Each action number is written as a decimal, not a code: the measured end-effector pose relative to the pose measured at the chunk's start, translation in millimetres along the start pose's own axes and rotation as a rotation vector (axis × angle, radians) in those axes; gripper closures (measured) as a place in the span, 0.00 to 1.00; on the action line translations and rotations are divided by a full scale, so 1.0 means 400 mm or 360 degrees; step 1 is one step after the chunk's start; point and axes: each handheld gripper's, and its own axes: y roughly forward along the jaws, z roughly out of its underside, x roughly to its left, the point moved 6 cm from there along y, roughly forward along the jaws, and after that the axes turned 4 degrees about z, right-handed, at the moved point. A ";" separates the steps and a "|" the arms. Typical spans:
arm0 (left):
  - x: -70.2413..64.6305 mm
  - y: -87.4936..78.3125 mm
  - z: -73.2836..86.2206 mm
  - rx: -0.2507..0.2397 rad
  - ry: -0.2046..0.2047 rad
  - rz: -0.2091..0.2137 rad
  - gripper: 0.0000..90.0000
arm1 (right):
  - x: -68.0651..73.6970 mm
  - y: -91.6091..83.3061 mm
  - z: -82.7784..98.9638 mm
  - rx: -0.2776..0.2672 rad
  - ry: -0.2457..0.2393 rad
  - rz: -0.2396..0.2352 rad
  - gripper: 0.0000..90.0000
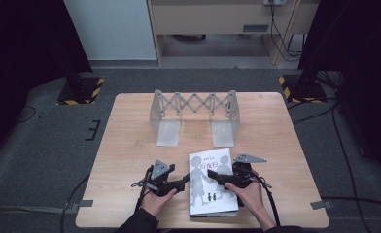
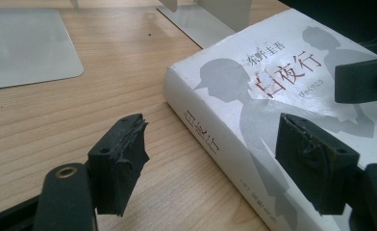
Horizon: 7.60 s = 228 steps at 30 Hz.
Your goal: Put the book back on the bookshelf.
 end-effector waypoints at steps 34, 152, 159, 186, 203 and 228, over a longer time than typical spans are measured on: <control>-0.013 0.012 -0.013 -0.0057 -0.0105 0.0164 0.28 | -0.001 -0.037 -0.037 -0.0093 0.0274 -0.0042 0.79; -0.081 0.108 0.047 0.0081 -0.0514 0.0493 0.15 | -0.091 -0.072 0.031 0.0049 -0.0053 0.0106 0.40; -0.072 0.107 0.047 0.0062 -0.0582 0.0511 0.19 | -0.090 -0.067 0.030 0.0032 -0.0020 0.0098 0.41; -0.083 0.064 -0.055 -0.0138 -0.0435 0.0526 0.34 | -0.053 -0.099 -0.029 -0.0281 -0.0013 -0.0035 0.57; -0.080 0.075 -0.066 -0.0161 -0.0474 0.0596 0.38 | -0.046 -0.098 -0.032 -0.0295 -0.0022 -0.0078 0.61; -0.078 0.094 -0.063 -0.0168 -0.0567 0.0579 0.36 | -0.045 -0.094 -0.031 -0.0310 -0.0042 -0.0093 0.65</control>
